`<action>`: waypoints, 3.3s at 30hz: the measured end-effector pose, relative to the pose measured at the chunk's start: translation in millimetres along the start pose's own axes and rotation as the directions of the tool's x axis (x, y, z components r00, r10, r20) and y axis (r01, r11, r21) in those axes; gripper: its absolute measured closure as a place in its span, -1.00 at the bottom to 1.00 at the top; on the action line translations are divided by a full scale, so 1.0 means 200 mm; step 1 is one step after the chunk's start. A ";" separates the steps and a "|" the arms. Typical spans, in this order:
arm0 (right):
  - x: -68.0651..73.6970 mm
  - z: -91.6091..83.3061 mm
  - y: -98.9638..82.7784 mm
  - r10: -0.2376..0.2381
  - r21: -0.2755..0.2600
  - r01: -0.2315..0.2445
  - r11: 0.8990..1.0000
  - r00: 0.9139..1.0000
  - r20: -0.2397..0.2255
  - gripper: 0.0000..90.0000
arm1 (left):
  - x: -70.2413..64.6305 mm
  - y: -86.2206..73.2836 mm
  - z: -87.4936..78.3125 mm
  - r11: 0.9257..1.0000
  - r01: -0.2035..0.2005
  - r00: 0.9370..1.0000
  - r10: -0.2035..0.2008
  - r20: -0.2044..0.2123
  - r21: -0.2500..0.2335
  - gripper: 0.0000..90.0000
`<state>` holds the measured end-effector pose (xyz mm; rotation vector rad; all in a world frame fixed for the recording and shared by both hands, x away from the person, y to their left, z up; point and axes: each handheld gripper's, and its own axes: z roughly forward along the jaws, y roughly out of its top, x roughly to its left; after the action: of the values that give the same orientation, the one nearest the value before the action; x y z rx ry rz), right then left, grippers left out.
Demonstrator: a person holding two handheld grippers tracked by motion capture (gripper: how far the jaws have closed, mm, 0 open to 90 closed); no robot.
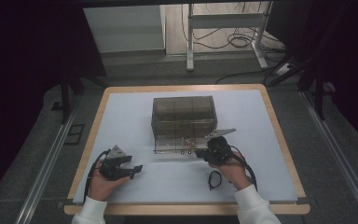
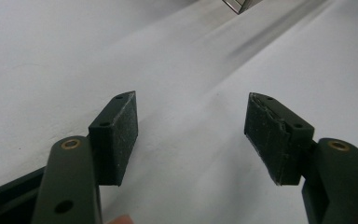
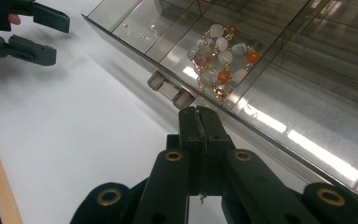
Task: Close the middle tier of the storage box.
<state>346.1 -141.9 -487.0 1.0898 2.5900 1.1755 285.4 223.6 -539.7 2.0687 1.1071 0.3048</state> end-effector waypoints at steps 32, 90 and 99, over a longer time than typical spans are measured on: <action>0.00 0.10 0.02 0.006 0.001 -0.006 1.000 1.000 0.001 0.99 | 0.01 0.00 -0.01 1.000 0.007 1.000 -0.007 -0.004 -0.003 -0.22; -0.08 0.14 0.12 0.067 -0.055 -0.064 0.996 0.996 0.054 0.99 | 0.01 -0.01 -0.01 1.000 0.007 1.000 -0.007 -0.002 -0.009 -0.23; -0.10 0.16 0.13 0.084 -0.063 -0.080 0.995 0.994 0.065 0.99 | 0.02 -0.01 -0.01 1.000 0.007 1.000 -0.007 -0.003 -0.009 -0.23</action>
<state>387.3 -123.5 -495.4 1.2125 2.4641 1.2031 285.2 227.8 -539.1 2.0561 1.1128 0.3090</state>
